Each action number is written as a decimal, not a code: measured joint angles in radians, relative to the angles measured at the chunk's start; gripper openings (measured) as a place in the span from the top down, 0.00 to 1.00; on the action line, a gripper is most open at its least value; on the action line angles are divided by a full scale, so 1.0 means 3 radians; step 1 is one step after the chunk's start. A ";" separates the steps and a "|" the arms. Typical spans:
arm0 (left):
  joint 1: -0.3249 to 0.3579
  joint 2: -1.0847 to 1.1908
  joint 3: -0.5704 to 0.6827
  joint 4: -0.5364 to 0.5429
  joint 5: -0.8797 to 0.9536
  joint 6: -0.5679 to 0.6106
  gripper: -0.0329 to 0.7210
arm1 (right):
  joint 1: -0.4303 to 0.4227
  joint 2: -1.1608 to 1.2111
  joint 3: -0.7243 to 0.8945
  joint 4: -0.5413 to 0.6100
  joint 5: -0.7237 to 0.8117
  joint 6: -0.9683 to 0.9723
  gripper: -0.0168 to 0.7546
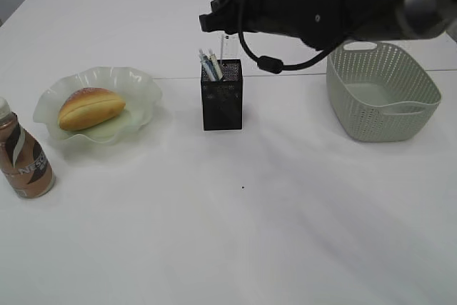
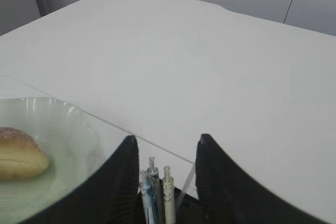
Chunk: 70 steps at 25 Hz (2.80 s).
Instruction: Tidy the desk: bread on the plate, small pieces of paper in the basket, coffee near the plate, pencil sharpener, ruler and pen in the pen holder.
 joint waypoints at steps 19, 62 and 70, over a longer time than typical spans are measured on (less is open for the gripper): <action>0.0000 0.0000 0.0000 0.0033 -0.0157 0.0026 0.33 | 0.0000 -0.2235 0.0000 -0.0024 0.2755 0.0000 0.47; 0.0008 -0.2691 0.0476 0.0144 0.0098 0.0718 0.33 | 0.0000 -0.6793 0.2668 -0.0227 0.4703 -0.0051 0.46; 0.0020 -0.2691 0.1288 -0.0152 0.0043 0.1157 0.33 | 0.0000 -0.6793 0.3194 -0.0099 0.4539 -0.0057 0.46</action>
